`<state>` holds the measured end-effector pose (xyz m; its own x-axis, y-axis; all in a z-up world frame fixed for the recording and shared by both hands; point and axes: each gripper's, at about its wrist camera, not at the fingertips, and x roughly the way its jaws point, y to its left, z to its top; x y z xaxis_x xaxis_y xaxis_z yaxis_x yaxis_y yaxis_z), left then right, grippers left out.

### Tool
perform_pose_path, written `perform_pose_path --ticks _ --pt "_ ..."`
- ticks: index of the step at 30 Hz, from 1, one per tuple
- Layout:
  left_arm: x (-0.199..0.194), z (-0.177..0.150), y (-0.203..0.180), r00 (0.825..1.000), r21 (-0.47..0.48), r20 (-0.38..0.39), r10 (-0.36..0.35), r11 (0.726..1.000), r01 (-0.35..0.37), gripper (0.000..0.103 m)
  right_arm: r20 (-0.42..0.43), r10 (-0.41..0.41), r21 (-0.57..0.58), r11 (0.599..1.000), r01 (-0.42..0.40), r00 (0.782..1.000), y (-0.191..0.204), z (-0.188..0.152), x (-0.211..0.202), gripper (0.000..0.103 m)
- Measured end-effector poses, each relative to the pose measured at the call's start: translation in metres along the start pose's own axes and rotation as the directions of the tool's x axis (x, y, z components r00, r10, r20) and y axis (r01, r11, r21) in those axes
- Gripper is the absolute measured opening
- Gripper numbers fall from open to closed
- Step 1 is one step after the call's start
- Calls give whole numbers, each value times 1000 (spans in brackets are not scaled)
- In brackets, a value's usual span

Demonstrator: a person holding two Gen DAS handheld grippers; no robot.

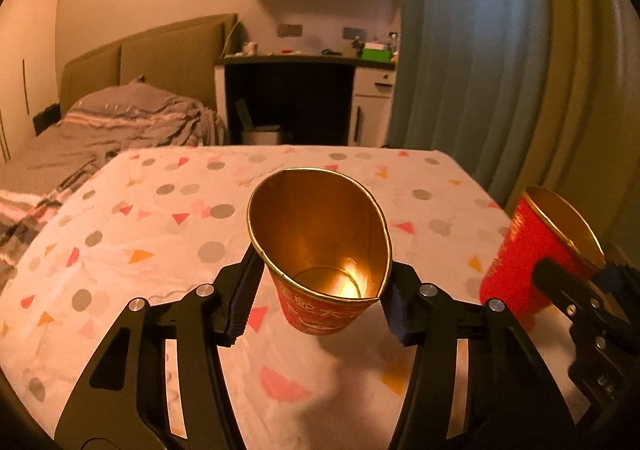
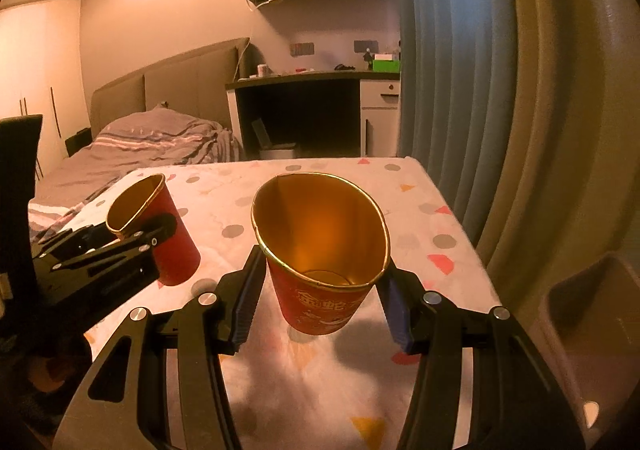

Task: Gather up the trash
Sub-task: 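Carry both red cups in the left and right tools to the bin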

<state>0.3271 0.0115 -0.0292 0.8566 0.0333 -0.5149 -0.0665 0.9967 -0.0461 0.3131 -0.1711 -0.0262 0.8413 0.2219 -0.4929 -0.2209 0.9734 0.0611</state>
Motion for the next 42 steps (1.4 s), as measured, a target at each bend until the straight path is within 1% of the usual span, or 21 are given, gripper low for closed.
perform_pose_path --ticks 9,15,21,24,27,32,36,42 --pt "-54 -9 -42 995 36 41 -90 995 88 53 45 -30 -2 1000 30 999 -20 -5 -57 54" --pt "-82 -16 -80 985 76 61 -164 984 160 53 62 -82 18 997 81 995 -44 -17 -91 54" --pt "-95 -23 -119 971 114 62 -232 968 224 53 77 -140 58 989 136 987 -75 -29 -118 54" --pt "-101 -27 -142 961 139 61 -270 956 259 53 82 -174 76 983 168 981 -93 -35 -129 54" --pt "-104 -30 -165 947 161 59 -315 939 302 53 79 -209 104 974 201 975 -111 -42 -137 54" --pt "-101 -36 -199 930 180 45 -365 918 352 53 78 -278 143 954 265 958 -142 -53 -148 54" --pt "-94 -40 -224 915 193 25 -403 900 391 53 71 -328 170 935 313 942 -168 -63 -151 54" --pt "-82 -49 -260 888 221 -1 -460 866 449 53 39 -375 201 911 360 926 -200 -78 -145 54"
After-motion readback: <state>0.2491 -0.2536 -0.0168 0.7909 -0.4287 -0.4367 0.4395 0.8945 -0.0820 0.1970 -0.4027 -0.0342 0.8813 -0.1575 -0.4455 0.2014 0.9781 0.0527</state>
